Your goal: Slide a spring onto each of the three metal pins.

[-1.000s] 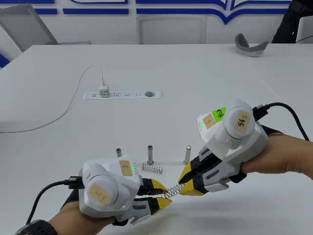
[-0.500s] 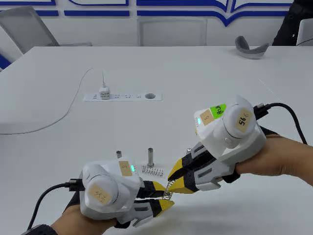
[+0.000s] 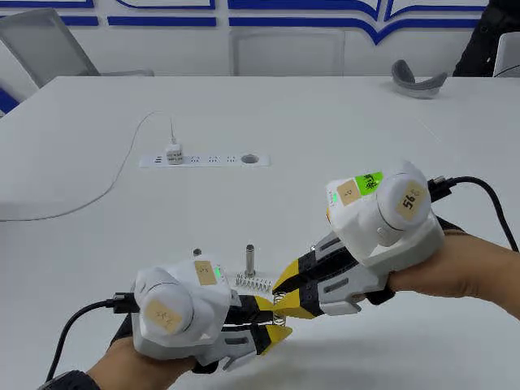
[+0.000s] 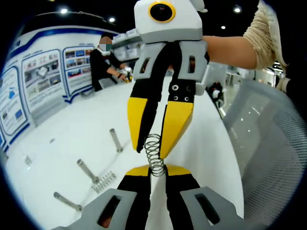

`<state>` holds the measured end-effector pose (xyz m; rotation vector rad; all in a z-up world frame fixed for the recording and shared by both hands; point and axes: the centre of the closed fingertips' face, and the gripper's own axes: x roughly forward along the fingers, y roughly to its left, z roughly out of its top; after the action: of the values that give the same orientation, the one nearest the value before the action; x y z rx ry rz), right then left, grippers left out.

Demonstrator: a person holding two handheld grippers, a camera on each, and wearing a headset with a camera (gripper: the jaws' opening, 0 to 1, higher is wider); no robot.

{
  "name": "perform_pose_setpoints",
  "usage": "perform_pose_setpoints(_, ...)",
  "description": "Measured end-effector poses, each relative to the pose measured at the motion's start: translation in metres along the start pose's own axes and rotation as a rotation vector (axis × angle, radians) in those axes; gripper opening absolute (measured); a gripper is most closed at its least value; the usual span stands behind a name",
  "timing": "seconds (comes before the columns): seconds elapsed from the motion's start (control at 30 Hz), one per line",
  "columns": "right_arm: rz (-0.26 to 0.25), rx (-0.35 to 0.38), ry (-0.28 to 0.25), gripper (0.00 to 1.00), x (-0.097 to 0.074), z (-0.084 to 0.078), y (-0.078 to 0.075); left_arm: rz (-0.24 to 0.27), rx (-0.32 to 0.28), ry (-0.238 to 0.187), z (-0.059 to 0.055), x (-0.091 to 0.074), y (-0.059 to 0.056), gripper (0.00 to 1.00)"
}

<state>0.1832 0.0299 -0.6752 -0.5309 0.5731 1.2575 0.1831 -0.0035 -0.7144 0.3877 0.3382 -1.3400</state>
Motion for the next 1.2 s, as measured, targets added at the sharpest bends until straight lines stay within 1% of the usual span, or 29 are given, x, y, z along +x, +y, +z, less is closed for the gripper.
perform_pose_setpoints(0.13, -0.002, 0.007, -0.006, 0.13, 0.0, 0.0, 0.0, -0.001, -0.004, 0.0, -0.001, 0.001, 0.0, 0.1)
perform_pose_setpoints(0.3, -0.005, 0.021, -0.011, 0.13, 0.001, -0.001, -0.002, 0.0, -0.029, -0.023, 0.002, 0.0, 0.002, 0.1)
perform_pose_setpoints(0.67, -0.007, 0.049, -0.042, 0.12, 0.0, 0.001, -0.004, 0.015, -0.027, -0.031, 0.003, -0.001, 0.005, 0.11)
perform_pose_setpoints(0.77, -0.018, 0.054, -0.047, 0.12, -0.001, 0.001, -0.007, 0.019, -0.035, -0.036, 0.004, -0.002, 0.006, 0.14)
perform_pose_setpoints(1.07, -0.032, 0.062, -0.048, 0.12, -0.003, -0.001, -0.011, 0.041, -0.078, -0.049, 0.004, -0.01, 0.012, 0.26)
perform_pose_setpoints(1.2, -0.045, 0.069, -0.051, 0.12, -0.007, -0.002, -0.015, 0.059, -0.107, -0.053, 0.002, -0.016, 0.016, 0.33)
